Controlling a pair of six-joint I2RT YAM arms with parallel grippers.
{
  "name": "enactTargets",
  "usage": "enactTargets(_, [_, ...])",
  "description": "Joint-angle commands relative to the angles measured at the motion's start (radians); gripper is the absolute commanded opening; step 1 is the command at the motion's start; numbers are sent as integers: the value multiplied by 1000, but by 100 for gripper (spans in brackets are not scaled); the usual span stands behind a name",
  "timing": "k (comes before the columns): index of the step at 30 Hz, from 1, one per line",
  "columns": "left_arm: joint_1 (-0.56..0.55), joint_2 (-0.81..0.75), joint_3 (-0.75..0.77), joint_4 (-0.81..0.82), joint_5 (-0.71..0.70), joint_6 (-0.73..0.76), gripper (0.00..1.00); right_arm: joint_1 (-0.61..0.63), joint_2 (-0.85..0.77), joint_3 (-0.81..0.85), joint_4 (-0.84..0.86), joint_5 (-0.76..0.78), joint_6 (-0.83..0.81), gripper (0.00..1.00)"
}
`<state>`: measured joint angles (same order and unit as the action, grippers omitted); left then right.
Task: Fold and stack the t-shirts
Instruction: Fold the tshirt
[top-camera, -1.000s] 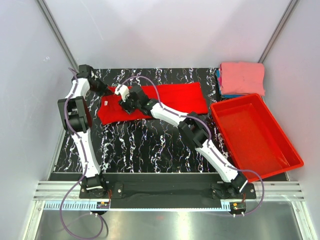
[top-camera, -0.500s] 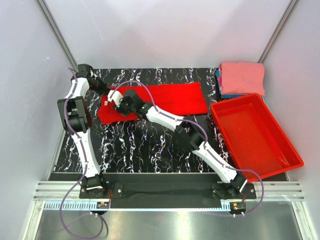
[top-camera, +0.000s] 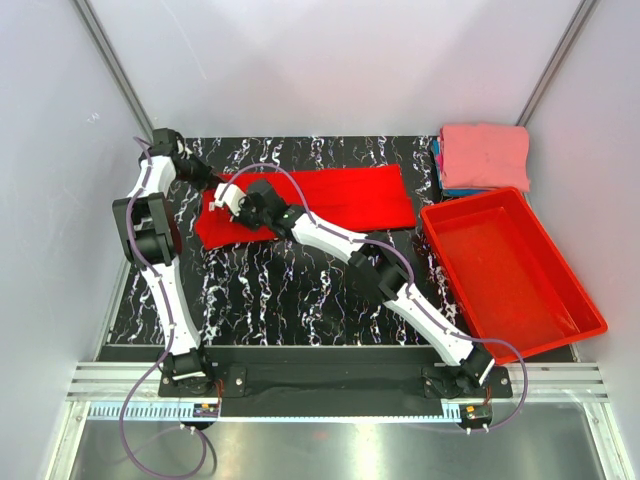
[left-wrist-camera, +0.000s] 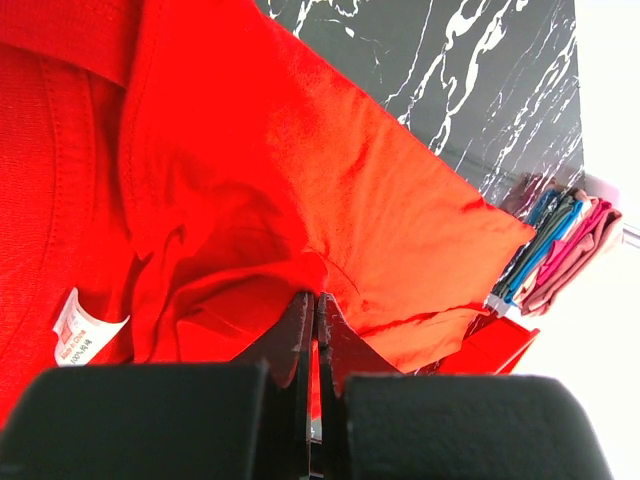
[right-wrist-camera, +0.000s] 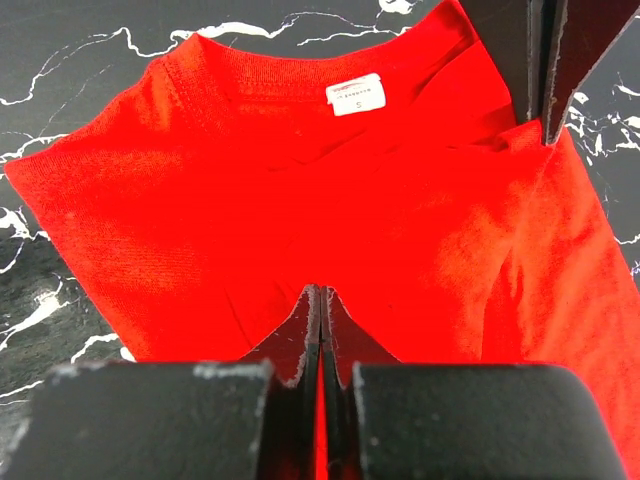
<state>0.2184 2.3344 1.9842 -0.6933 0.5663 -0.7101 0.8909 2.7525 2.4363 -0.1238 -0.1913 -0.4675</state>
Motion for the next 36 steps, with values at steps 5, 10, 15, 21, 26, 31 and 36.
enactTargets(5, [9,-33,38,29,47,-19,0,5,-13,12,55,32,-19,0])
enactTargets(10, [9,-24,47,43,49,-17,0,-17,-48,-36,153,127,4,0])
enactTargets(15, [6,-18,53,121,63,-57,0,-52,-67,-31,170,122,33,0])
enactTargets(21, [-4,11,111,149,67,-72,0,-64,-103,-72,194,55,59,0])
enactTargets(26, [-7,22,123,167,61,-86,0,-56,-82,-26,85,-31,41,31])
enactTargets(31, [-14,42,146,182,78,-114,0,-49,-93,-69,98,-57,15,39])
enactTargets(36, [-20,46,157,199,79,-117,0,-47,-68,-57,116,21,-5,39])
